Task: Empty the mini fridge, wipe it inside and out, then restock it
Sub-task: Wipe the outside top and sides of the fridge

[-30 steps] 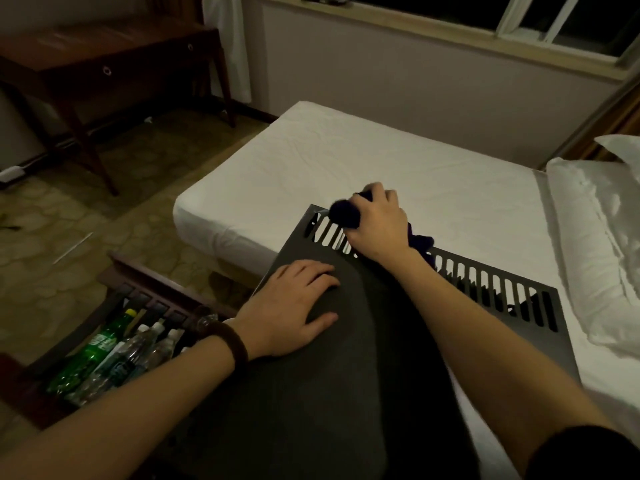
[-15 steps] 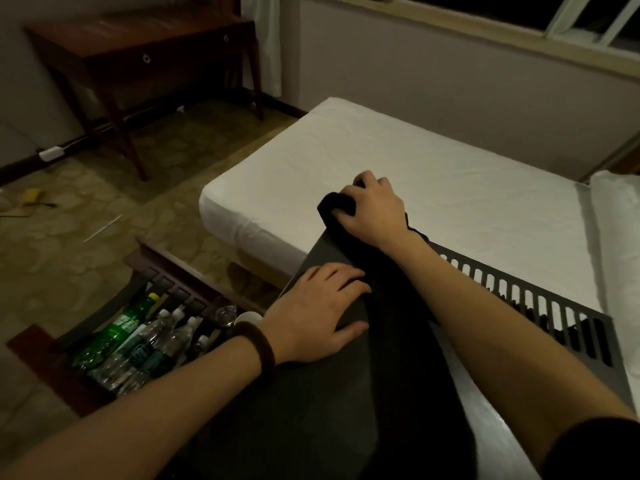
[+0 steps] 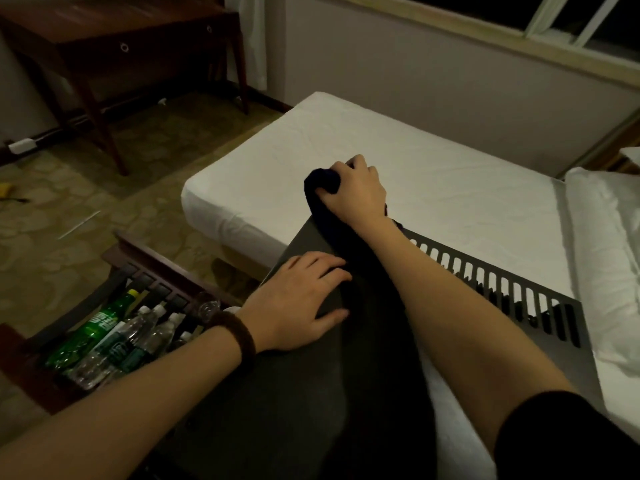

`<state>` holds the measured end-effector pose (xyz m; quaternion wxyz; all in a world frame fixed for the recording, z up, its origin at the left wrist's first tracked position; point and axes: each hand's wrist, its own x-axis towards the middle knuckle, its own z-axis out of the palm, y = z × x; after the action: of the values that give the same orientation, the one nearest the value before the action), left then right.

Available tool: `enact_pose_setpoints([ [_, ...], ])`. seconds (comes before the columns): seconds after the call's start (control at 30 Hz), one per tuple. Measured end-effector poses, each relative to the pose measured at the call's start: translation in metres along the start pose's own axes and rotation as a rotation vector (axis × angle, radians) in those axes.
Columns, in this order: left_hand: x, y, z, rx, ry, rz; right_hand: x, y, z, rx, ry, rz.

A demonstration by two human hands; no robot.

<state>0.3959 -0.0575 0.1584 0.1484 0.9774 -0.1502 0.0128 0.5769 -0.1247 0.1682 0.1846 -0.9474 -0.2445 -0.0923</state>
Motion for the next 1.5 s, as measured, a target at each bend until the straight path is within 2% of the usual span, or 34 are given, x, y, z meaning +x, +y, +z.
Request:
enact_pose_setpoints([
  [0.1,0.000,0.000,0.001,0.020,0.011,0.004,-0.001,-0.003,0.000,0.012,-0.021,0.058],
  [0.27,-0.002,0.002,-0.001,-0.044,0.061,-0.007,-0.035,-0.001,-0.012,-0.081,-0.053,-0.094],
  [0.53,-0.011,0.005,-0.006,-0.007,0.286,-0.090,-0.093,-0.006,-0.044,-0.065,-0.155,-0.055],
  [0.73,-0.013,0.014,-0.012,-0.038,0.285,-0.104,-0.190,-0.002,-0.081,-0.090,-0.194,-0.096],
  [0.9,-0.012,0.013,-0.011,0.100,0.115,0.037,-0.252,-0.002,-0.098,-0.131,-0.198,-0.107],
  [1.0,-0.013,0.009,-0.008,0.202,0.144,0.107,-0.268,-0.007,-0.104,-0.154,-0.208,-0.098],
  [1.13,-0.012,0.009,-0.005,0.205,0.148,0.089,-0.295,-0.024,-0.112,-0.152,-0.275,-0.124],
  [1.23,-0.014,0.005,-0.005,0.112,0.181,0.078,-0.314,-0.048,-0.110,-0.103,-0.336,-0.186],
  [1.33,-0.022,-0.005,-0.012,-0.118,0.188,0.029,-0.314,-0.074,-0.100,-0.083,-0.397,-0.212],
  [1.4,-0.033,-0.016,-0.023,-0.309,0.205,-0.024,-0.308,-0.092,-0.091,-0.083,-0.358,-0.204],
  [1.5,-0.056,-0.042,-0.043,-0.594,0.190,-0.099,-0.293,-0.122,-0.067,0.006,-0.209,-0.134],
])
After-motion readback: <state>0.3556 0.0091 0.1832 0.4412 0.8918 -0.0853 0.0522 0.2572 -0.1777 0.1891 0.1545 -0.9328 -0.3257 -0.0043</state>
